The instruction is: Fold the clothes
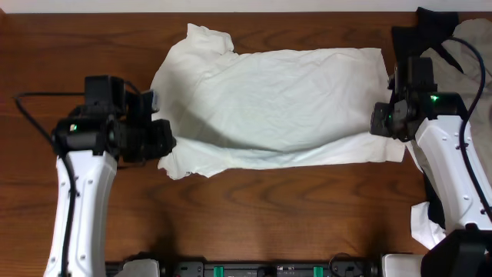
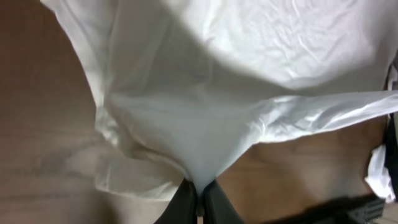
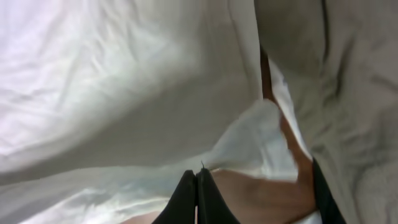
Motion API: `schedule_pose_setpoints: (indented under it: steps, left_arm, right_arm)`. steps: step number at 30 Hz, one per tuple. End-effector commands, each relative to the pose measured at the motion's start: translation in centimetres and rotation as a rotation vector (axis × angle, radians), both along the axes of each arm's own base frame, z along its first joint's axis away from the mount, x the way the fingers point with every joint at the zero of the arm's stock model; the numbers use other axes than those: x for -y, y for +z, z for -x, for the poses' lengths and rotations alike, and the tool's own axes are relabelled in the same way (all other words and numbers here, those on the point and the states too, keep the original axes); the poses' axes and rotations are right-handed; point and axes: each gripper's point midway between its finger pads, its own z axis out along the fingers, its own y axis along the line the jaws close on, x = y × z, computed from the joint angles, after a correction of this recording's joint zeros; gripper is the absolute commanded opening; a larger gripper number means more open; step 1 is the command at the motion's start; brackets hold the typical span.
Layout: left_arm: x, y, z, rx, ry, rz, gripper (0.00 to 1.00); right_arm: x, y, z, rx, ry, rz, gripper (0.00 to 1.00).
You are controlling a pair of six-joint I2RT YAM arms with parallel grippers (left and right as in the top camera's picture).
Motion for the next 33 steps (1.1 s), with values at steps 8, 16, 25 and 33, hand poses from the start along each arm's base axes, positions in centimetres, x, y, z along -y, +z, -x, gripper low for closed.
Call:
schedule_pose_setpoints:
  steps: [8, 16, 25, 33]
  left_arm:
    - [-0.3, -3.2, -4.3, 0.001, 0.013, -0.001, 0.06]
    - [-0.5, -5.8, -7.4, 0.004, 0.030, 0.004, 0.06]
    - [-0.7, -8.3, -9.9, 0.018, 0.030, 0.003, 0.06]
    - [-0.8, -8.9, -11.7, 0.066, 0.033, 0.002, 0.07]
  right_arm:
    - [1.1, -4.5, -2.2, -0.067, 0.001, 0.046, 0.01]
    - [2.3, -6.9, -3.7, -0.069, -0.030, 0.045, 0.01]
    - [2.7, -6.9, -5.7, 0.003, -0.040, 0.046, 0.01]
    - [2.6, -6.6, -6.9, 0.056, -0.043, 0.039, 0.21]
